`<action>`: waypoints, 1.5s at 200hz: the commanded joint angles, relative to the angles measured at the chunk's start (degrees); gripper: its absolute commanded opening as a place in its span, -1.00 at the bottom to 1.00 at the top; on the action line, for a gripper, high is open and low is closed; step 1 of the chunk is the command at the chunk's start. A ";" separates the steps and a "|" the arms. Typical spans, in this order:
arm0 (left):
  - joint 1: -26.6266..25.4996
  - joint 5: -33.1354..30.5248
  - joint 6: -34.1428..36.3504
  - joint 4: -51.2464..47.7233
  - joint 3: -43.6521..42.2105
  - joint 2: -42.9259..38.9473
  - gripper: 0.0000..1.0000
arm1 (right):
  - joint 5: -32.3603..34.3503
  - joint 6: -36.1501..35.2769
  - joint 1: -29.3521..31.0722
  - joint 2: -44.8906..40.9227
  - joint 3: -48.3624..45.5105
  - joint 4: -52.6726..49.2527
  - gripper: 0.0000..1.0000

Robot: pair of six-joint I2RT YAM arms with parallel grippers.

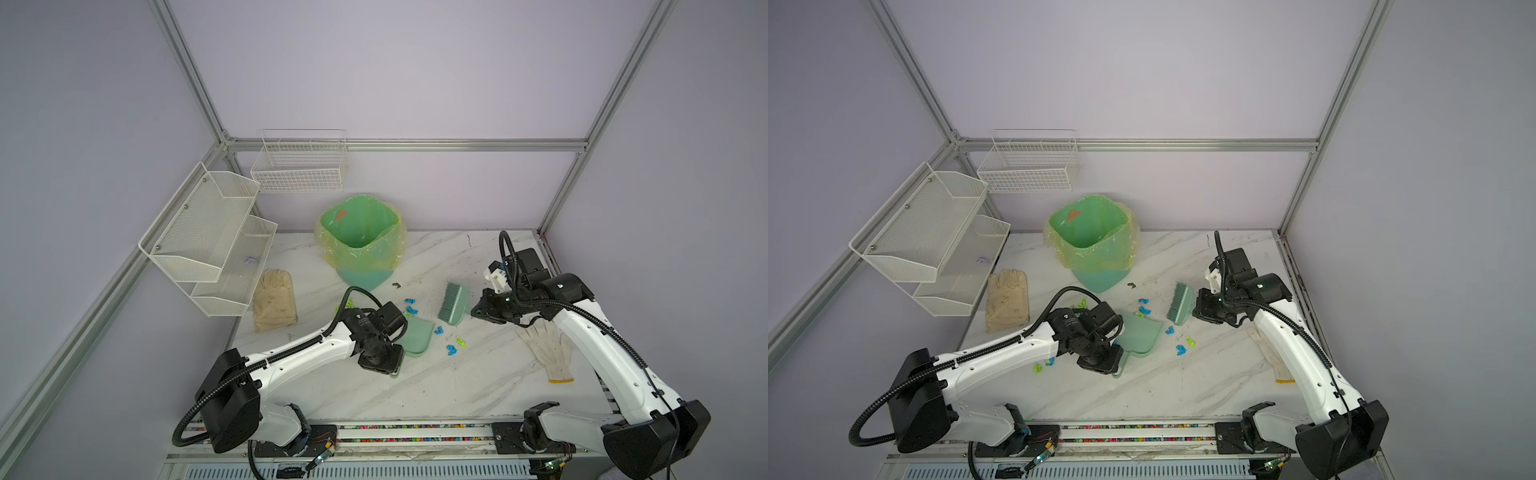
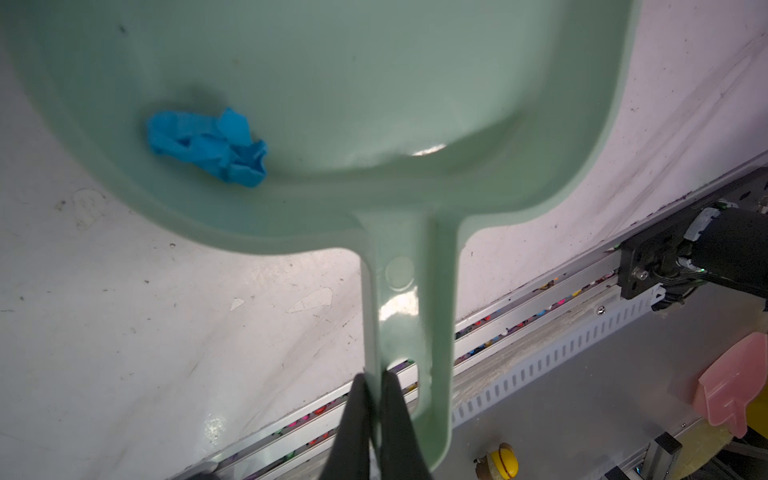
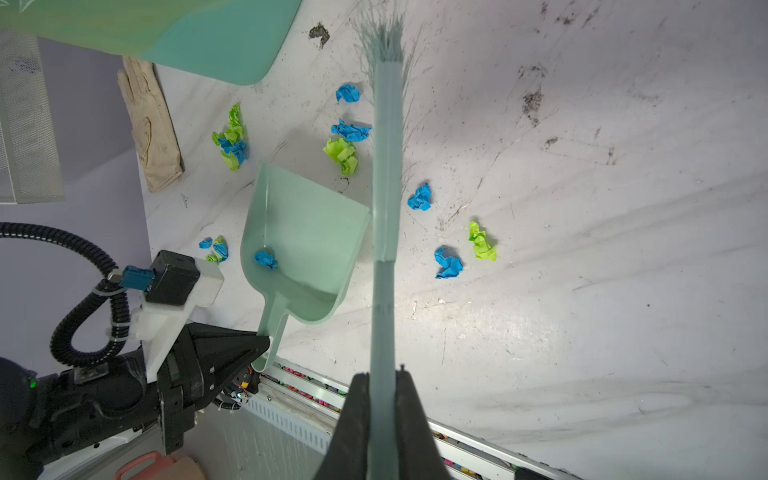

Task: Sweep away the paper scraps from the table
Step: 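Lower the brush with the right gripper behind the scraps beside the dustpan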

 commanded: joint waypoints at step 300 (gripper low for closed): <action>2.97 3.01 7.17 -1.69 3.03 2.11 -1.00 | 13.55 8.56 7.98 -5.21 -2.31 -11.69 -1.00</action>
